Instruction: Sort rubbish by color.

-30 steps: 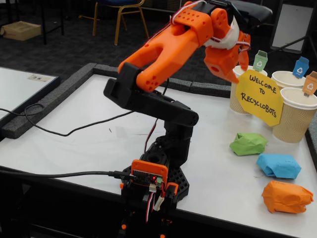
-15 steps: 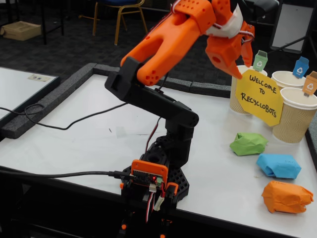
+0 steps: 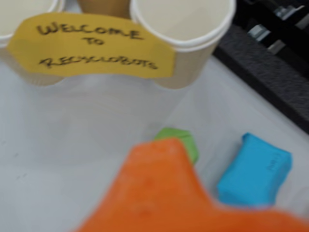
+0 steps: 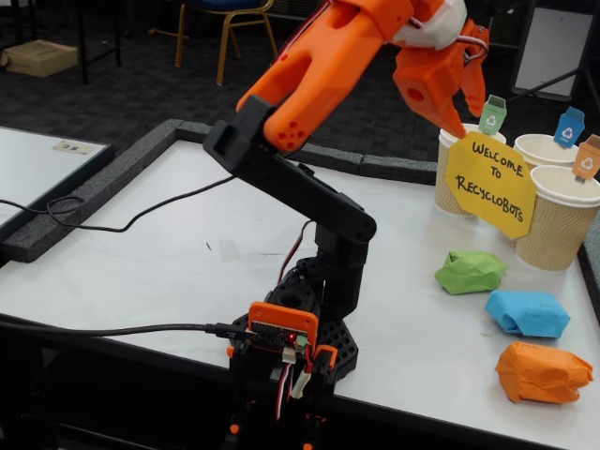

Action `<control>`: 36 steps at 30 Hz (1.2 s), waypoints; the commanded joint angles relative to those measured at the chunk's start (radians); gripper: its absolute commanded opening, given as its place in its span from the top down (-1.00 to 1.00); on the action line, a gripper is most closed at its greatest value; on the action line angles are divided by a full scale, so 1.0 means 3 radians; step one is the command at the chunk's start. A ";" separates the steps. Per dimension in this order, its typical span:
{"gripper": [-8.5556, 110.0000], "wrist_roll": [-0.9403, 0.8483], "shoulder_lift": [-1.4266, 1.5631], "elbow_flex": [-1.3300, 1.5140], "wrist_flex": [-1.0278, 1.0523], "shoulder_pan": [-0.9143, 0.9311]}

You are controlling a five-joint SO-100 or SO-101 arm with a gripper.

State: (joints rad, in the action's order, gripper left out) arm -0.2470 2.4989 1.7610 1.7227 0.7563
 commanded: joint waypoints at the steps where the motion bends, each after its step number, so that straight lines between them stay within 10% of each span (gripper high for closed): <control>1: 0.73 -0.0097 -0.0005 -0.0327 -0.0087 0.0286; 36: 0.81 -0.0072 -0.0005 0.0256 -0.0363 0.1462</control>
State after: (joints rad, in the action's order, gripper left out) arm -0.2562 2.4989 1.8423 1.6429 1.1965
